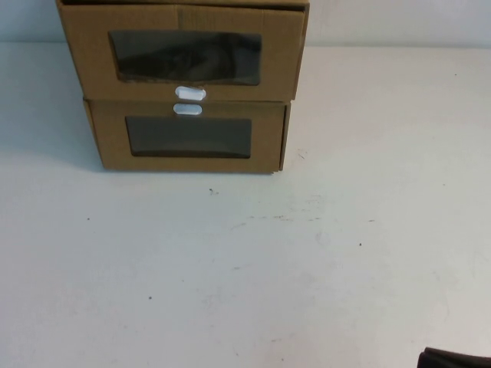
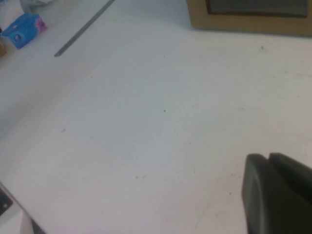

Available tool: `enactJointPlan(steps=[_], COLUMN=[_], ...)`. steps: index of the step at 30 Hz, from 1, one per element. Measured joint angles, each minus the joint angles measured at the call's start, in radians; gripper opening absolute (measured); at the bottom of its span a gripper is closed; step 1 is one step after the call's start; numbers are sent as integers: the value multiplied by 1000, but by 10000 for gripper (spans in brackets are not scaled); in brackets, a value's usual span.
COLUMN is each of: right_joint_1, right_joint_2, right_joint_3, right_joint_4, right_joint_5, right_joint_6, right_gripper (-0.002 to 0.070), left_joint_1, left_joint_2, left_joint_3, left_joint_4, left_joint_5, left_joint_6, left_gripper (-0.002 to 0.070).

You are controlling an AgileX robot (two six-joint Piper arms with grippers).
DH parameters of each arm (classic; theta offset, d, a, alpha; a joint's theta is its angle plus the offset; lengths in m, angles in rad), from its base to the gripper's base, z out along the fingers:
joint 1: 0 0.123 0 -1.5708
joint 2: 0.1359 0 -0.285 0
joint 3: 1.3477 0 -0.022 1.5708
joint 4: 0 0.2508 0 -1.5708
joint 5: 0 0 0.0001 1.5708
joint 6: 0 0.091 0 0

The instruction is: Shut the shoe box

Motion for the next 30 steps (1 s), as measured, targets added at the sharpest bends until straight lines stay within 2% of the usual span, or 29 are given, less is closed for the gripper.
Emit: enactJointPlan(steps=[6,20,25,27,30], right_joint_1=[0,0,0,-30,-183], right_joint_2=[0,-2,-30,-62,-103], right_joint_3=[84,97,97,97,97], right_joint_4=[4,4,-96,-120,-135], right_joint_5=[-26,-34,-7,16,35], right_joint_6=[1,1,-7,-4,-4], right_gripper=[-11,-11,-11,-11,-11], left_joint_1=[0,0,0,0,0], left_joint_2=[0,0,0,0,0], left_joint_3=[92,96,96,96,96], left_joint_4=[-2,-2,-2,-2,-2], left_joint_5=[6,42,42,42,42], left_joint_6=[0,0,0,0,0], left_gripper=[-2,-2,-2,-2,-2])
